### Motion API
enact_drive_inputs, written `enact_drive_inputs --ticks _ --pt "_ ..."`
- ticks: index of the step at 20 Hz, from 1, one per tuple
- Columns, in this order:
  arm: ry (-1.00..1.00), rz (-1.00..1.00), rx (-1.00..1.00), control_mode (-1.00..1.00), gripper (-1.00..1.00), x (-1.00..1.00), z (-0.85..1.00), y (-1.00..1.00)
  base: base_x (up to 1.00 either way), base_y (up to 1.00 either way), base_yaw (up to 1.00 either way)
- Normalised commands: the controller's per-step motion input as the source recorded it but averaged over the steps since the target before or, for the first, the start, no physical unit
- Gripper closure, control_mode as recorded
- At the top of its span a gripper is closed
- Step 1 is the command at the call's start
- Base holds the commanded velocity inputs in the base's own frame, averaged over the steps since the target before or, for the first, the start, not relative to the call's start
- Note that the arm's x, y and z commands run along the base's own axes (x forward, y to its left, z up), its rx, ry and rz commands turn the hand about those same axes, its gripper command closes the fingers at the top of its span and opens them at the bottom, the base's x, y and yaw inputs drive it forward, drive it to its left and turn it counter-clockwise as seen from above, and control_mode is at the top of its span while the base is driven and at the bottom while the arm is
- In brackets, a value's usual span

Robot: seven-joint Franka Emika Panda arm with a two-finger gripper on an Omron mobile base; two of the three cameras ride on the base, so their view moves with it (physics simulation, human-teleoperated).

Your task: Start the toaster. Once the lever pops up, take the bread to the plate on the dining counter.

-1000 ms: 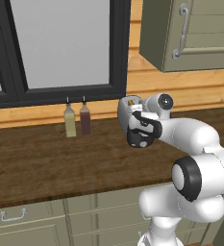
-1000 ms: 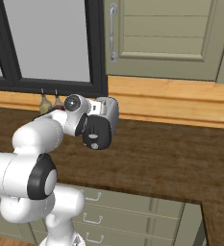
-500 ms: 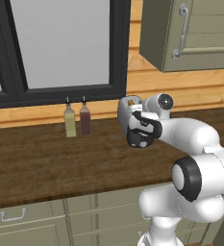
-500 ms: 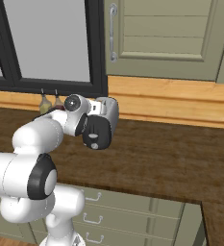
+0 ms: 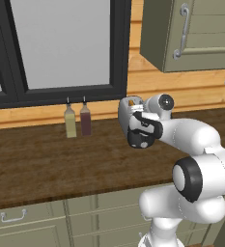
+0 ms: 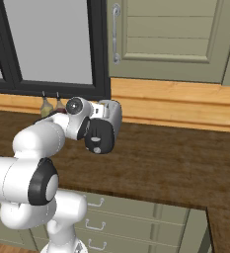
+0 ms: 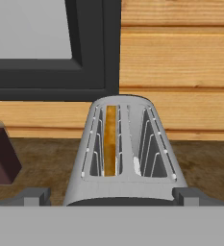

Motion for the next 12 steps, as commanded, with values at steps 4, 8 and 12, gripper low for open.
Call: enact_drive_inputs --ticks 4,8,12 --pt "0.0 0.0 0.0 -1.0 -1.0 0.0 0.0 0.0 0.0 0.0 0.0" --pt "0.0 0.0 0.0 -1.0 -1.0 0.0 0.0 0.0 0.0 0.0 0.0" --pt "0.0 0.0 0.0 -1.0 -1.0 0.0 0.0 0.0 0.0 0.0 0.0"
